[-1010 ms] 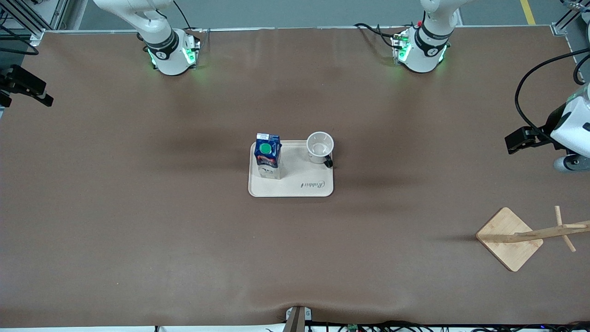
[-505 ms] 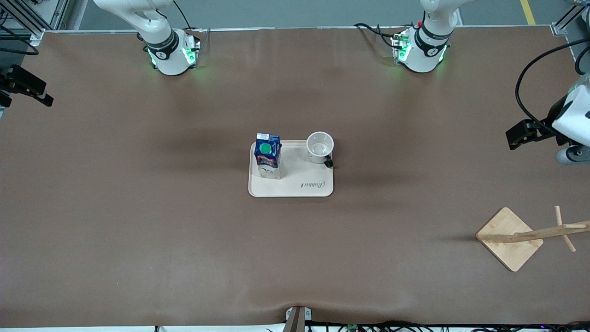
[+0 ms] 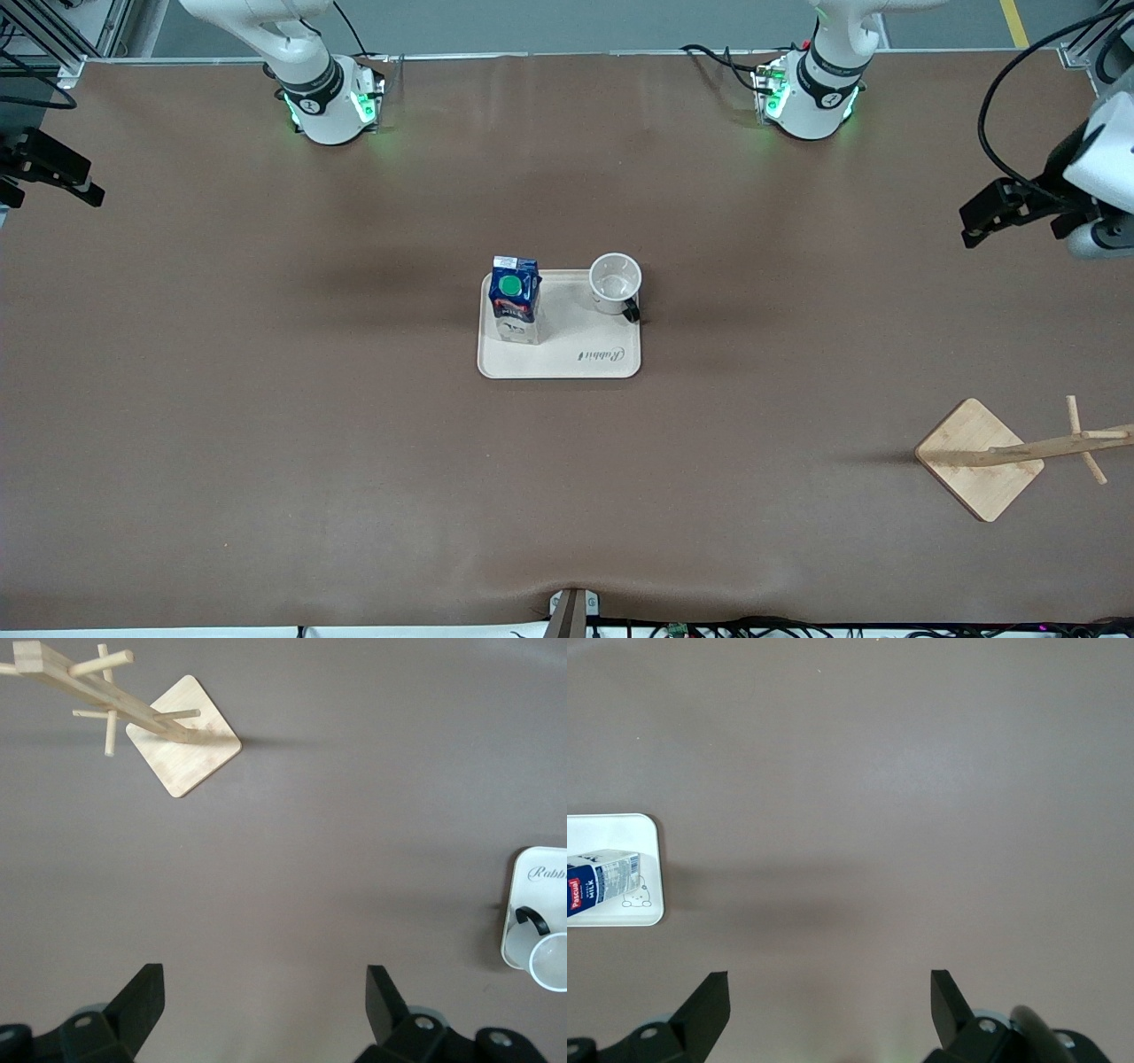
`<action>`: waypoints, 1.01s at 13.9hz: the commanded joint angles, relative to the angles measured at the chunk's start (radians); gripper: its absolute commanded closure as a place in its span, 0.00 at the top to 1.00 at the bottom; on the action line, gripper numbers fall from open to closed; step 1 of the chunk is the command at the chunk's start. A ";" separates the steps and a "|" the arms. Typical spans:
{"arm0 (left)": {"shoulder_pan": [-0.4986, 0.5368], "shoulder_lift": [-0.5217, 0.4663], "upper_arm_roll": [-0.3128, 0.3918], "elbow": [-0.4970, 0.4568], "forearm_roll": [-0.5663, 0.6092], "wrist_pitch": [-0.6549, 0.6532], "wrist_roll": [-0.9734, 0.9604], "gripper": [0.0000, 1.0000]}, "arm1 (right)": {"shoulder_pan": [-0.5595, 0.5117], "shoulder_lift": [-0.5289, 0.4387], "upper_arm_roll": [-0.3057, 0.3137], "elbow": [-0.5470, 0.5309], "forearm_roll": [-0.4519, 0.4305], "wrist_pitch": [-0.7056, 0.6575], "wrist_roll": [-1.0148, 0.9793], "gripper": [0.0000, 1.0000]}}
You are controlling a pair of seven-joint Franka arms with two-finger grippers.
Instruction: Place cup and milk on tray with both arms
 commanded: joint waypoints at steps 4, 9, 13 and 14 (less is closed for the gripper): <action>-0.034 -0.106 0.015 -0.133 -0.036 0.048 0.015 1.00 | -0.001 0.012 0.005 0.026 -0.008 -0.020 0.003 1.00; -0.020 -0.115 0.018 -0.123 -0.068 0.019 0.024 1.00 | -0.004 0.012 0.005 0.026 -0.008 -0.020 0.001 1.00; 0.029 -0.115 0.004 -0.122 -0.068 0.019 0.035 1.00 | -0.006 0.013 0.003 0.026 -0.007 -0.020 0.001 1.00; 0.051 -0.113 -0.008 -0.122 -0.073 0.019 0.059 1.00 | -0.006 0.012 0.005 0.026 -0.007 -0.020 0.001 1.00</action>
